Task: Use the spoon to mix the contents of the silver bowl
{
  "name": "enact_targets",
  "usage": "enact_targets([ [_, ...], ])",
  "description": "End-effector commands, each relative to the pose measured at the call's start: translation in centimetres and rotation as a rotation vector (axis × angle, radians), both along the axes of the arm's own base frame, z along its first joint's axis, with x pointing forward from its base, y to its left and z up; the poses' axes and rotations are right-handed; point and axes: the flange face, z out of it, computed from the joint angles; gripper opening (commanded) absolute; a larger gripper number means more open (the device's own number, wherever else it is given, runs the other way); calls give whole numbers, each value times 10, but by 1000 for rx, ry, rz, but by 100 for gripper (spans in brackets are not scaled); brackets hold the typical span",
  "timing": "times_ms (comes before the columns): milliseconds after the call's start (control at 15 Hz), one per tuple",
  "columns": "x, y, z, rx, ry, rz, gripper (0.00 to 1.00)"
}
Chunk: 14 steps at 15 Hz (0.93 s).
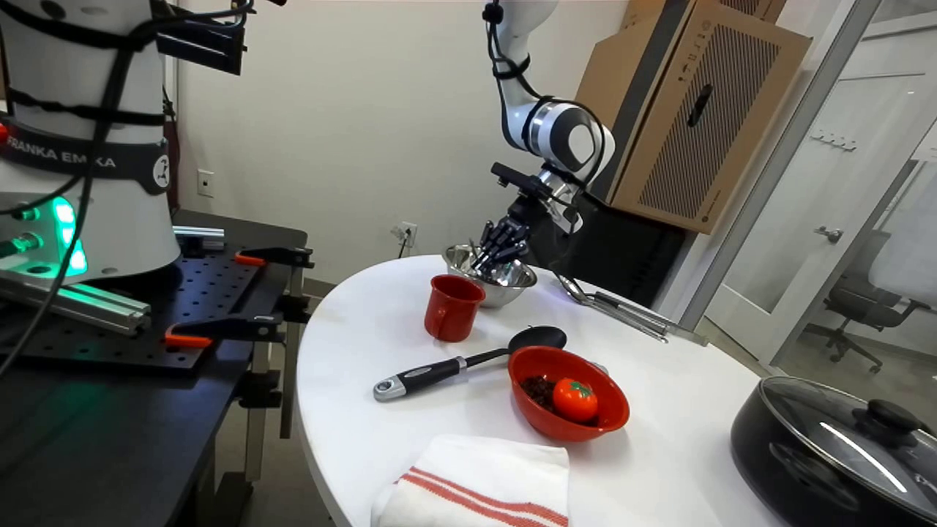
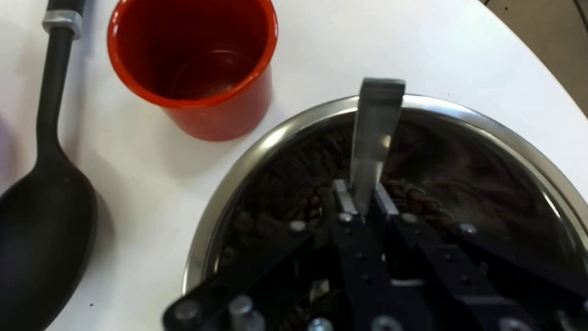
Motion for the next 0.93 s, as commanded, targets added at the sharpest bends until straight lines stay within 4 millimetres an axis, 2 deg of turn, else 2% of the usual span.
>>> enact_targets([
  [0, 1, 11, -7, -13, -48, 12, 3],
  [533, -20, 39, -7, 91, -5, 111, 3],
  [867, -29, 31, -6, 73, 110, 124, 3],
])
